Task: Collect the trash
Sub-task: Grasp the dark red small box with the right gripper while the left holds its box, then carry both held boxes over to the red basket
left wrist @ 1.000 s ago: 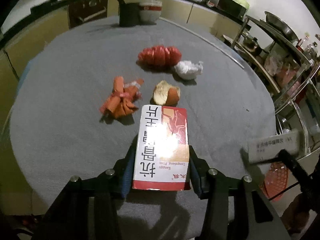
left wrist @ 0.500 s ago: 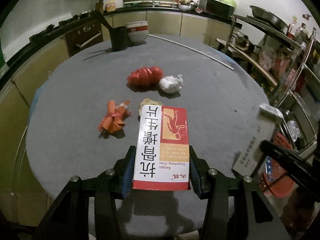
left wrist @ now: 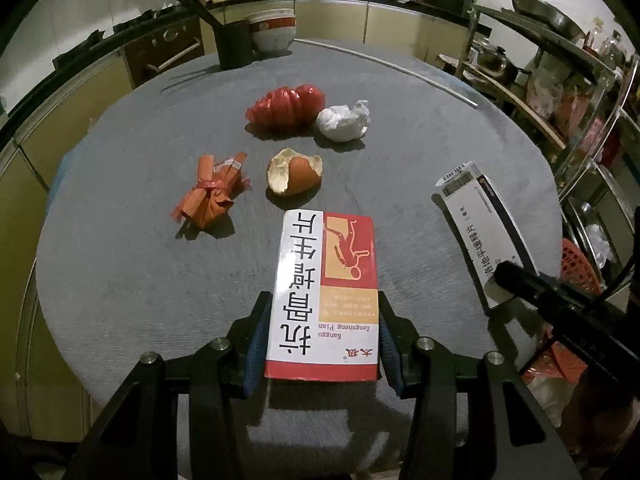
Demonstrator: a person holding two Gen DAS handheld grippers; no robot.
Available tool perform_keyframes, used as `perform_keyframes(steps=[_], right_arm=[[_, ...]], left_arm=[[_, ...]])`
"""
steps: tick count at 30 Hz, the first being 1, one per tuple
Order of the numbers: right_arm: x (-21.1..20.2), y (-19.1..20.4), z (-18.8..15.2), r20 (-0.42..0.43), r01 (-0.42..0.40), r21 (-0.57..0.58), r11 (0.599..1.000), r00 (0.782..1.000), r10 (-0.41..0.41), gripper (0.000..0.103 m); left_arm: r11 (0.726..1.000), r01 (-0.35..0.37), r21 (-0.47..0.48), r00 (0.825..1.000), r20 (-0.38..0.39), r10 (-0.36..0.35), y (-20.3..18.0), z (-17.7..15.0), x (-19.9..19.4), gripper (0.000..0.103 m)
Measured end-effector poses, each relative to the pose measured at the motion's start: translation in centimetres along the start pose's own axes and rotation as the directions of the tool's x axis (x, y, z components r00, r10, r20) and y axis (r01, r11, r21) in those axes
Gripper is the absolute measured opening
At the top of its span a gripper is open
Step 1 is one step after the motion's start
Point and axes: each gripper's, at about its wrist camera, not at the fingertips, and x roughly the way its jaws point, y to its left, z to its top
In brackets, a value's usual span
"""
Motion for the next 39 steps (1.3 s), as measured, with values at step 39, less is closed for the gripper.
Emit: perform_keyframes(steps=[39], right_arm=[[-10.5, -1.2, 0.2, 0.294, -0.018, -0.036, 0.999, 0.956, 0.027, 0.017]], left_arm=[[0.969, -0.177, 0.171, 0.968, 0.21, 0.14, -7.0, 2.3, -7.1, 0.049]])
